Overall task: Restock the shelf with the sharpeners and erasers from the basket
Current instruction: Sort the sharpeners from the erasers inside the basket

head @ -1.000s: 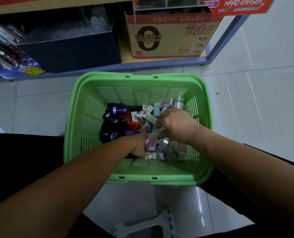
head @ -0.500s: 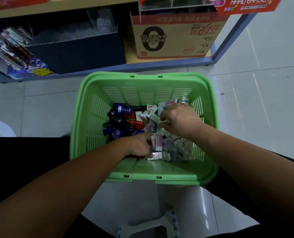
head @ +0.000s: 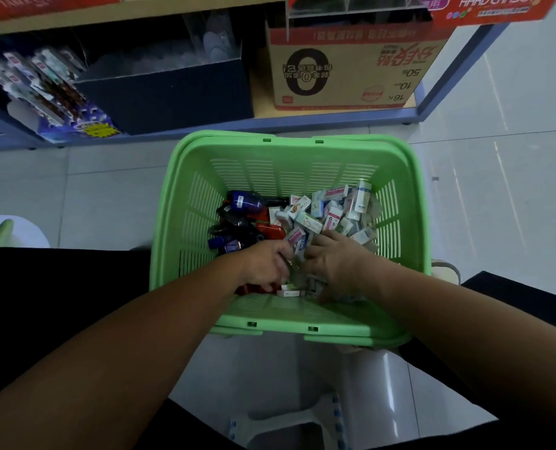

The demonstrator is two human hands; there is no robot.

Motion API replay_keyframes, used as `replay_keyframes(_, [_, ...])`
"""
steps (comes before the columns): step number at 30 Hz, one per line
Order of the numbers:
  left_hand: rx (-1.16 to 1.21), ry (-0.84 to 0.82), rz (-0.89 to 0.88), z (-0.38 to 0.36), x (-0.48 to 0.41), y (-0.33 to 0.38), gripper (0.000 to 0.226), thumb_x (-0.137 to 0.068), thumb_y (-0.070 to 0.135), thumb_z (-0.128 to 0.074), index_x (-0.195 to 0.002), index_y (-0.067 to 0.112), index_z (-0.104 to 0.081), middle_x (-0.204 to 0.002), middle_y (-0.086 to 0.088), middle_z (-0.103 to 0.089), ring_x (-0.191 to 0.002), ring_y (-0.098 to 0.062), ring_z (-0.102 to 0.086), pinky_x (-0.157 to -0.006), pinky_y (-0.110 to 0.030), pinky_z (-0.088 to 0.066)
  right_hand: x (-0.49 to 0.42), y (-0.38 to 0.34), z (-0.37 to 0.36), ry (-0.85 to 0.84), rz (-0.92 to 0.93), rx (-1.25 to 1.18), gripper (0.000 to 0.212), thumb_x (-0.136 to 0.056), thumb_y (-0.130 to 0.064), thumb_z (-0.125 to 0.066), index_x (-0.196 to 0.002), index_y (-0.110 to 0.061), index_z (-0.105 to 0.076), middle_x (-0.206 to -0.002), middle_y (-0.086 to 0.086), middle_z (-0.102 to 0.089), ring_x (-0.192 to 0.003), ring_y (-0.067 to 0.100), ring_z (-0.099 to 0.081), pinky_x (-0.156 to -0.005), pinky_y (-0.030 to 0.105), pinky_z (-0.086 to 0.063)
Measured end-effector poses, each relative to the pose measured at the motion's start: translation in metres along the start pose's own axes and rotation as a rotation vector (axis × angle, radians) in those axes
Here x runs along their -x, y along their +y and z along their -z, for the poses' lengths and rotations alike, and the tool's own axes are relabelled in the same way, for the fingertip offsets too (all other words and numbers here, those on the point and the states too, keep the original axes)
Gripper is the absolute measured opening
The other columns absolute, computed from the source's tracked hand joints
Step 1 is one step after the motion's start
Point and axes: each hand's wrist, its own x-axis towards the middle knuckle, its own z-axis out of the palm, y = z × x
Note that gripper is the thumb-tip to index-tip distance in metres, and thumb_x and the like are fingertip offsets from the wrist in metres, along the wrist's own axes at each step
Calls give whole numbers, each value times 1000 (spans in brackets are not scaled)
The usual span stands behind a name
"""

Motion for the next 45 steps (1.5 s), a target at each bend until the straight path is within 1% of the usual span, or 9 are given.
replay_keyframes(6, [-246,33,1,20,1,-4,27,-94,-2,-67,-120,4,-68,-86,4,-69,-59,2,-67,-53,-9,-46,-4,0,3,-46,18,-11,73,-89,-70,-63,-154,-44,-43,-162,-6,-39,-148,27,-27,-125,49,-13])
replay_keyframes(12, [-436,35,11,14,-14,0,40,-96,-2,-56,-129,16,-69,-130,-7,-64,-115,-26,-62,-94,-34,-56,7,5,10,19,17,-46,39,-95,-35,-68,-134,-37,-62,-151,-6,-52,-145,24,-36,-126,46,-19])
replay_keyframes(16, [-170,128,-69,-3,-26,7,31,-94,-6,-59,-116,11,-72,-101,-5,-69,-89,-23,-64,-66,-26,-51,21,12,19,57,-23,-56,32,-94,-27,-72,-125,-34,-66,-141,-6,-59,-140,22,-44,-125,45,-28])
replay_keyframes(24, [195,-83,105,-17,-27,22,40,-104,27,-57,-144,30,-51,-131,2,-58,-118,-21,-56,-99,-38,-49,51,25,46,39,-45,56,42,-92,-40,-74,-133,-38,-64,-143,-5,-52,-131,21,-49,-112,45,-41])
replay_keyframes(27, [167,-80,31,-26,-28,23,30,-100,17,-61,-128,28,-60,-126,2,-63,-116,-19,-58,-108,-42,-46,61,34,53,6,-78,28,58,-91,-46,-74,-145,-40,-54,-152,-6,-46,-137,23,-49,-112,45,-44])
replay_keyframes(30, [260,-55,65,-30,-27,18,26,-96,6,-66,-113,26,-61,-116,2,-64,-106,-15,-60,-96,-33,-48,66,35,55,17,-103,-23,57,-94,-47,-71,-148,-37,-52,-147,-6,-52,-130,21,-56,-104,39,-52])
replay_keyframes(34, [282,-114,120,-33,-31,15,81,-85,10,-78,-154,25,-39,-153,-7,-47,-138,-28,-47,-114,-47,-39,61,28,51,60,-135,45,45,-99,-35,-67,-143,-31,-55,-143,2,-53,-126,24,-57,-105,47,-53])
replay_keyframes(37, [282,-163,103,-37,-29,18,97,-79,13,-83,-159,31,-31,-166,-5,-32,-151,-31,-30,-124,-56,-24,61,32,54,96,-182,4,44,-101,-30,-65,-144,-28,-55,-139,2,-54,-121,22,-58,-102,43,-53])
replay_keyframes(45, [399,-98,98,-39,-26,24,72,-83,-8,-72,-145,23,-52,-136,-4,-60,-125,-27,-59,-107,-47,-52,57,34,51,91,-226,-92,43,-99,-32,-67,-141,-29,-58,-141,0,-56,-122,23,-60,-98,43,-57])
